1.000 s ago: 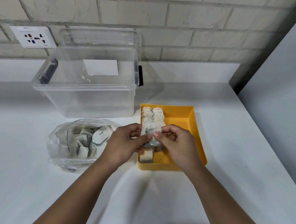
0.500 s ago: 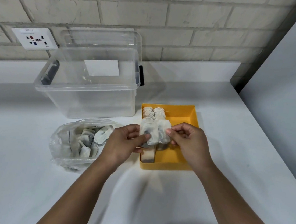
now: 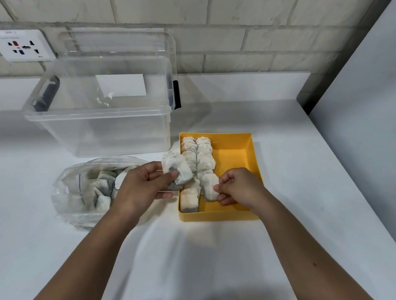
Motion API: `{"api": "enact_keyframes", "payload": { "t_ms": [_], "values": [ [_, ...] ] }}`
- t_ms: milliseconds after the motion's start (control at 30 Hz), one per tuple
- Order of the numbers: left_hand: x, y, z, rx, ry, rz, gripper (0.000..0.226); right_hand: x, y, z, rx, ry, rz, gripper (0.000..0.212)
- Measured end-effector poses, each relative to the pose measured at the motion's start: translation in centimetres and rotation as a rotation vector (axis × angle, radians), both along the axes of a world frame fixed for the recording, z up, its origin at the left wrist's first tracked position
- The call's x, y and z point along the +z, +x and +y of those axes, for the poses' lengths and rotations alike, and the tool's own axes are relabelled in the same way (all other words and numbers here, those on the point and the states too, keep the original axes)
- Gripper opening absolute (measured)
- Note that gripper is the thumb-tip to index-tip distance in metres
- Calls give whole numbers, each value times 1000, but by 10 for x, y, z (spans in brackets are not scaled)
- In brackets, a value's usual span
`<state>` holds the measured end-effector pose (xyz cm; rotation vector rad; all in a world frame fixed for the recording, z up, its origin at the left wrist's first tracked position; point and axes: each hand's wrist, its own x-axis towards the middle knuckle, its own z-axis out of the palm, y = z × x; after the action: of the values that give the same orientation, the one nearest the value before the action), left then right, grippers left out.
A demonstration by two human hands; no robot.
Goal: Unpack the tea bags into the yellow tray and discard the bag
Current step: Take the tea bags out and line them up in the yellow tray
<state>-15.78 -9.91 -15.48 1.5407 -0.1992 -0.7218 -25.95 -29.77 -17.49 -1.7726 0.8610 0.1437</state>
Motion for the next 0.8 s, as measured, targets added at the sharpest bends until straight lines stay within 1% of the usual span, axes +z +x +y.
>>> {"api": "enact_keyframes", "payload": {
  "t_ms": [233, 300, 333, 367, 400, 433, 467, 500, 533, 567, 667, 733, 800],
  "values": [
    [-1, -4, -1, 6, 4, 17, 13, -3, 10, 5, 27, 5, 18, 17],
    [-1, -5, -1, 6, 12, 15, 13, -3, 10, 6, 39, -10, 31, 21],
    [0, -5, -1, 6, 13, 15, 13, -2, 9, 6, 38, -64, 21, 24],
    [0, -5, -1, 6, 10, 16, 13, 0, 8, 6, 22, -163, -12, 27],
    [1, -6, -2, 3, 7, 16, 12, 4, 7, 6, -8, -275, -72, 30],
    [3, -6, -3, -2, 4, 14, 12, 10, 7, 8, -39, -342, -155, 30],
    [5, -7, -5, -13, 1, 10, 12, 16, 6, 10, -57, -330, -241, 29],
    [7, -8, -7, -27, -3, 6, 12, 24, 6, 13, -48, -247, -313, 26],
    [8, -9, -9, -42, -5, -1, 13, 30, 5, 17, -17, -151, -353, 24],
    [9, -10, -11, -57, -2, -9, 14, 34, 5, 21, 18, -104, -371, 22],
    [11, -11, -15, -73, 17, -29, 13, 36, 3, 24, 40, -185, -407, 17],
    [10, -12, -16, -60, 17, -27, 9, 35, 0, 24, -4, -163, -428, 18],
    [10, -13, -16, -46, 16, -20, 9, 37, -3, 23, -42, -136, -448, 19]
  ]
}}
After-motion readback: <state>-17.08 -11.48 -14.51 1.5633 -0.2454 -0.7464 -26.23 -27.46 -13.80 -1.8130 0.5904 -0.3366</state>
